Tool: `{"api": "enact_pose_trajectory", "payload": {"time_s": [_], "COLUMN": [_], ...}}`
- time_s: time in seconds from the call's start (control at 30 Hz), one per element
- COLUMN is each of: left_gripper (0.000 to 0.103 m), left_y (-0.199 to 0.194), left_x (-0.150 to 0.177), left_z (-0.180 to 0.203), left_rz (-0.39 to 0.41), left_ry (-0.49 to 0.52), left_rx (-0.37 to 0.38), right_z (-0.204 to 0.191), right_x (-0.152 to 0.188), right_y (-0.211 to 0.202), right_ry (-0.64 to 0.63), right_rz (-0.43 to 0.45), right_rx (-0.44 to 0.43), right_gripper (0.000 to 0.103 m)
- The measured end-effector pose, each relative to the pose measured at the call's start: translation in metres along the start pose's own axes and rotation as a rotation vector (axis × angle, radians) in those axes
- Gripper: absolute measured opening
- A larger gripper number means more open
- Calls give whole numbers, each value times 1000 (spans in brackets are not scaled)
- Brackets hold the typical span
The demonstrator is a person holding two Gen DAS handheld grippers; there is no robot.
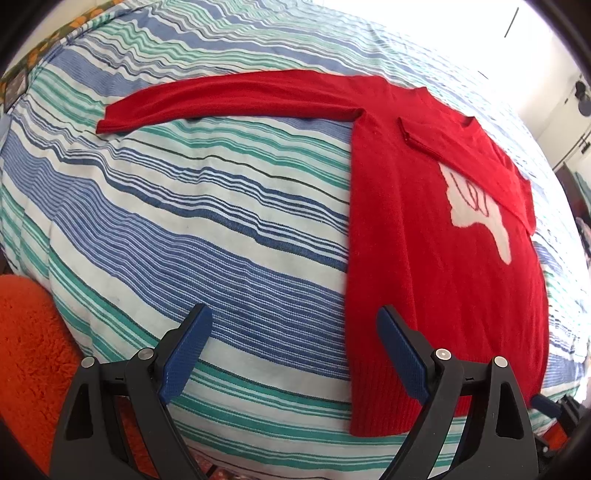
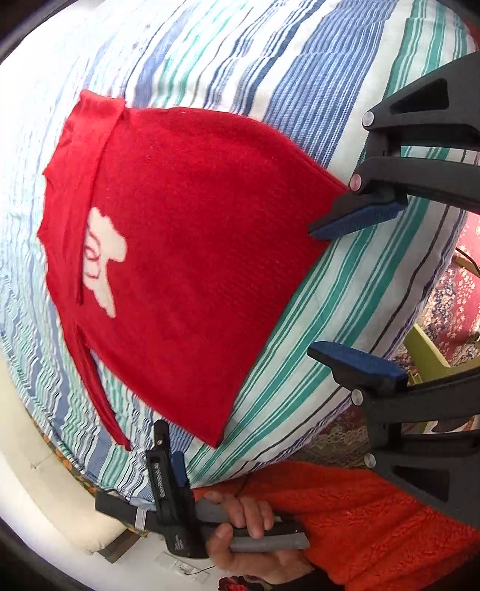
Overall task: Fold small clothes
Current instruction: 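Grasp the other sleeve cuff with the left gripper and fold it across the body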
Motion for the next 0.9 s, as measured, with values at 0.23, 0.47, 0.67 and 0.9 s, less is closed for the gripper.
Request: {"api": "enact_pose_trajectory", "payload": {"time_s": [0.23, 0.47, 0.67, 0.9], "left_gripper": [92, 90, 77, 15], "left_y": [-16, 35, 87, 96], "left_x": [-52, -130, -147, -158], "left_z": [-46, -171, -231, -251], "left_rz": [63, 82, 93, 180], "left_ry": [-184, -562, -800, -898], "left_rx": [109, 112, 133, 80], "right_z": [-11, -5, -4, -9], "right_x": [-10, -11, -14, -13], "right_y": [-7, -8, -4, 4], "right_ry": [-35, -8, 2, -6], "right_rz": [59, 73, 62, 32], "right_rx": [-8, -7, -1, -14], "right_gripper": [58, 58, 58, 58]}}
Point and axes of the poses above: each gripper's, at about its wrist camera, not at the fingertips, and y roughly the way its jaws point, z to its right, x to its underside, the point moved 7 cm from there along y, roughly the way its jaws point, and after that the axes turned 4 degrees about z, right-handed, at the moved point
